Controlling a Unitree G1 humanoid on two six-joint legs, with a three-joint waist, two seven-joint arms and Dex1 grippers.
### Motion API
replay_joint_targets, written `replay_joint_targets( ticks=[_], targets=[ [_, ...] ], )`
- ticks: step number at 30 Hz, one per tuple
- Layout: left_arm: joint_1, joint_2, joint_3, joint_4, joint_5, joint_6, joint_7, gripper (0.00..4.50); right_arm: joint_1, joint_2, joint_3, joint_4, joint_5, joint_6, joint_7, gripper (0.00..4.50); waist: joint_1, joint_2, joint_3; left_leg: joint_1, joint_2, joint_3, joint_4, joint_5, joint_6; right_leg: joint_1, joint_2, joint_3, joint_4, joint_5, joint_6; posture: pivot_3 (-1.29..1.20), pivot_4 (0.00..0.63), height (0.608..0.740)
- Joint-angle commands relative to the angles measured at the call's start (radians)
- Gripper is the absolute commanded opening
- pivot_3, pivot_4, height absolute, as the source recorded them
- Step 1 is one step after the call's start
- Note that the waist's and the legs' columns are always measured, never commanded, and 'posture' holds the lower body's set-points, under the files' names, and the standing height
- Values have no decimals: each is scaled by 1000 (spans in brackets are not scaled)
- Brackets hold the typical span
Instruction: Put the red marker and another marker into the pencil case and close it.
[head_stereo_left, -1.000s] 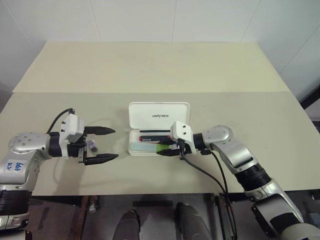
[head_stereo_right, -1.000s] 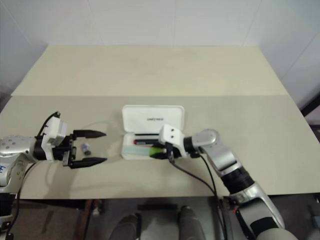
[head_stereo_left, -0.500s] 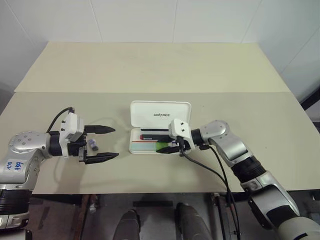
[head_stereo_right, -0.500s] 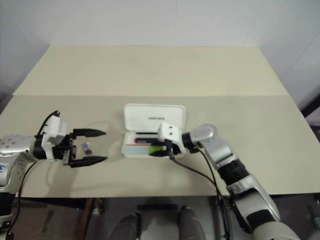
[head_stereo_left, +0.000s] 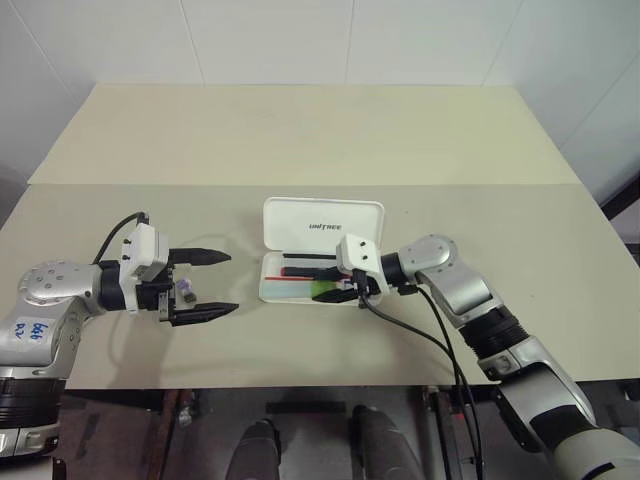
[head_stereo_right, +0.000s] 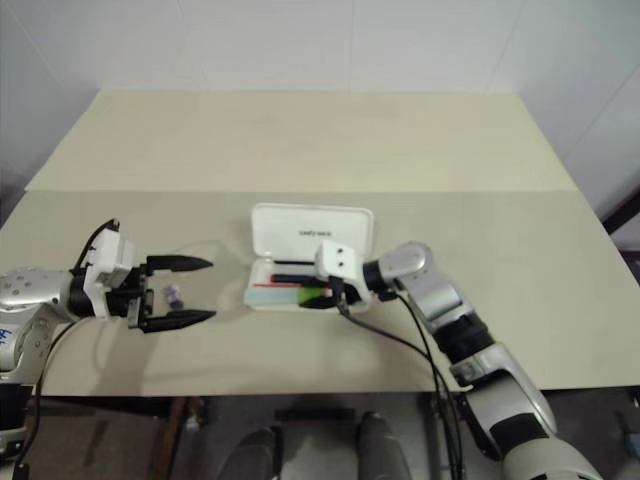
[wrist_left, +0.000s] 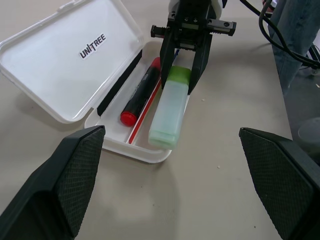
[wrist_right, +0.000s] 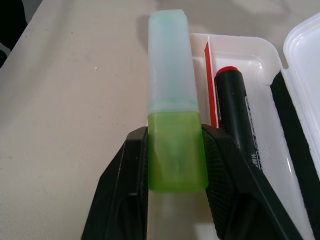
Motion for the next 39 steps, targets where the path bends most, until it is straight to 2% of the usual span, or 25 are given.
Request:
replay_joint_targets(
  ticks=[1, 3, 17, 22, 25, 28, 30, 34, 39],
  targets=[
    [-10, -2, 18, -30, -16, -12, 6, 4500, 3, -6, -24, -32, 1, 5, -8, 2470, 0, 0, 0, 0, 0, 0, 0, 0, 0, 0, 0, 0, 0, 0, 0, 0, 150, 740],
    [-8, -2, 18, -32, -16, -10, 5, 4500, 2, 1, -40, -43, 18, 5, -11, 3132, 0, 0, 0, 0, 0, 0, 0, 0, 0, 0, 0, 0, 0, 0, 0, 0, 150, 740],
    [1, -4, 18, -42, -19, -7, 8, 4500, -1, 10, -78, -140, 78, 83, -15, 3132, -1, 0, 0, 0, 0, 0, -2, 0, 0, -1, 0, 0, -1, 0, 0, 0, 150, 740],
    [-6, -5, 18, -44, -23, -2, 8, 4500, 24, -13, -132, -242, 135, 158, -38, 3132, 1, 0, 0, -1, 0, 0, -2, 0, 0, -1, 0, 0, -1, 0, 0, 0, 150, 740],
    [8, -1, 25, -55, -27, 1, 8, 4500, 84, -74, -171, -364, 177, 219, -34, 3132, 4, 0, 0, -1, 0, 0, -3, 0, 0, -1, 0, 0, -2, -1, 0, 0, 150, 740],
    [27, 4, 37, -65, -30, 5, 9, 4500, 156, -147, -240, -489, 251, 290, -33, 3732, 9, 0, 0, -2, 0, -1, -3, -1, 0, -1, 0, -1, -3, -1, 0, 0, 150, 740],
    [44, 0, 50, -78, -37, 13, 23, 4500, 202, -192, -294, -550, 287, 316, -49, 4404, 9, 0, 0, -2, 0, -1, -3, -1, 0, -1, 0, -1, -4, -1, 0, 0, 150, 740],
    [85, -46, 91, -128, -56, 30, 110, 4500, 296, -288, -441, -618, 344, 330, -76, 4465, 7, 0, 0, -2, 0, 0, -3, -1, 0, -1, -1, -1, -6, -1, 0, 0, 150, 740],
    [146, -159, 163, -219, -46, 53, 337, 4500, 376, -378, -594, -602, 371, 300, -97, 4465, 5, 0, 0, -1, 0, 0, -4, -1, 0, 0, -1, -1, -7, -1, 0, 0, 150, 740]
  ],
)
